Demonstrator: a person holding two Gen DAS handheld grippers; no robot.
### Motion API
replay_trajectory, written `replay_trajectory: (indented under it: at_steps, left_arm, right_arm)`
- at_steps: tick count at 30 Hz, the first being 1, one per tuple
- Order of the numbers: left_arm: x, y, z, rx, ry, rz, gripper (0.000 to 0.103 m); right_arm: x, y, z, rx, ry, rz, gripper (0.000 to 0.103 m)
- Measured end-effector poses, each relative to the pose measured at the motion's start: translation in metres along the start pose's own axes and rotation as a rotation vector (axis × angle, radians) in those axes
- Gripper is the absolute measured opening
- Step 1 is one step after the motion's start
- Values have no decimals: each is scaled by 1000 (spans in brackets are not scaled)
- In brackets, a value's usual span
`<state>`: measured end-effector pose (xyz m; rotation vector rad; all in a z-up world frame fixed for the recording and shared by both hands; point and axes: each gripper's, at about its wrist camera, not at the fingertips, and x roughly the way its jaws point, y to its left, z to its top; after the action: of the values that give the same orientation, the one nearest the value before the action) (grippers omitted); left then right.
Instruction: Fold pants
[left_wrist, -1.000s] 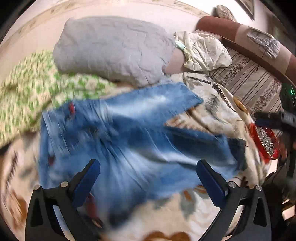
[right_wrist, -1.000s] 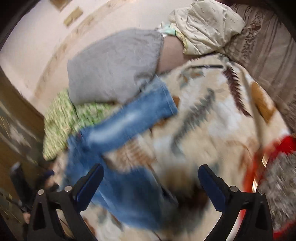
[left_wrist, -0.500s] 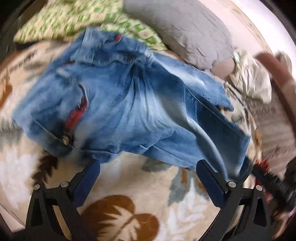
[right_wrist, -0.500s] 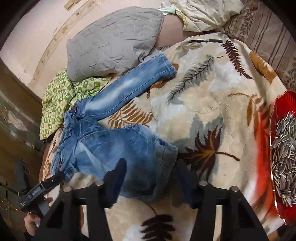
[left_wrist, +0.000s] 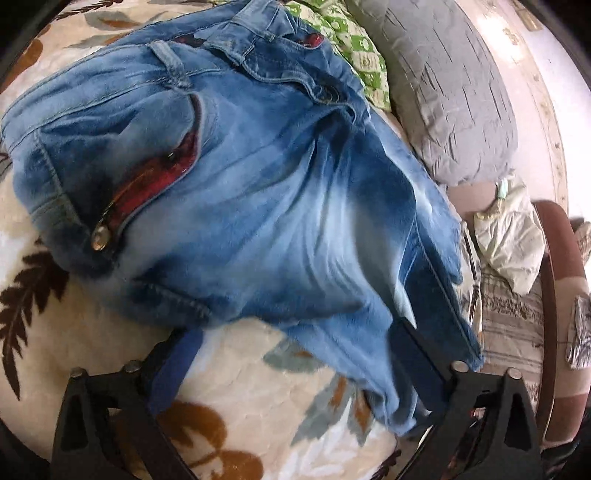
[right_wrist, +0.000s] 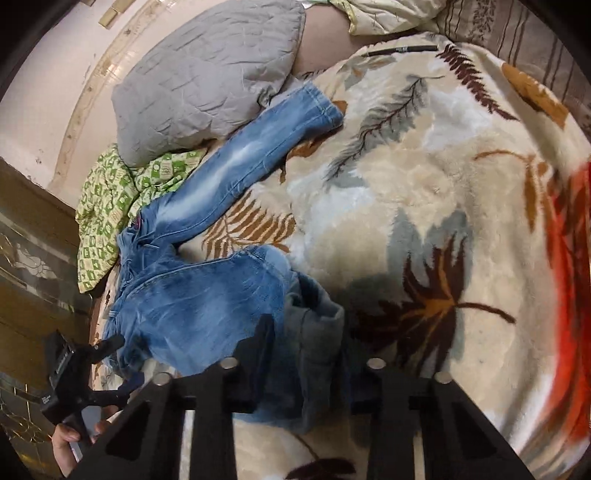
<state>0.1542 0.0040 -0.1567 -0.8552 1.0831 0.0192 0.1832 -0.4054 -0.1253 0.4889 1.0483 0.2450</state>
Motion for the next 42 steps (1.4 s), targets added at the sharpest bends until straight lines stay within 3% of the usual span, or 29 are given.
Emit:
replay_trajectory:
  at_steps: [3,4,5,6,7,10,17,22,24,28,30,32,33,34,35,36,38,42]
  left_arm:
    - [6,-6,-2,-9,3,43,80]
    - [7,-9,-2,-3,6,44,67]
    - [9,-10,-2,2,14,51,46]
    - [10,-10,-2,6,29,79,40]
    - [11,-11,-3,15,33,118,26]
    - [8,-2,-1,27,43,94,14]
    - [-32,15,-18,99,68,24,9]
    - [-57,21,-37,137,67,19,8]
    - [-50,21,-40,154,82,50,9]
    - [-19,22,-34,173,118,97,9]
    - [-24,19,-34,199,102,78,21]
    - [-28,11,-32,189,88,43,94]
    - [-33,7,-33,187,66,29,102]
    - [-41,5,-35,202,37,24,103]
    - [-51,0,-39,240,12,25,103]
    - [-56,-4,-41,261,0,21,103]
    - [-68,-11,-43,304,-26,13,103]
    - [-91,-15,-42,396,-101,-7,103]
  right_arm:
    - [3,0,1,-1,-14,0,12]
    - [3,0,1,-2,-16,2,12]
    - [2,0,1,0,-23,6,10]
    - [0,-2,1,6,-30,14,9]
    - [-4,-3,1,15,-38,23,9]
    - [-22,-9,-2,49,-74,67,8]
    - [-84,-22,-27,117,-200,114,8]
    - [-109,-24,-55,94,-302,-4,8]
    - [-101,-32,-63,129,-285,-55,8]
    - [-71,-51,-69,217,-154,-89,9]
    - [-74,-54,-70,223,-129,-82,12]
    - [-84,-48,-69,190,-140,-105,24]
    - [-92,-42,-67,160,-155,-121,42]
    - [-99,-36,-66,133,-171,-135,60]
    - [-110,-31,-66,111,-213,-167,90]
    - [-120,-26,-64,89,-248,-197,97]
    - [-133,-16,-58,11,-282,-250,97]
    - [-151,3,-35,-87,-320,-240,97]
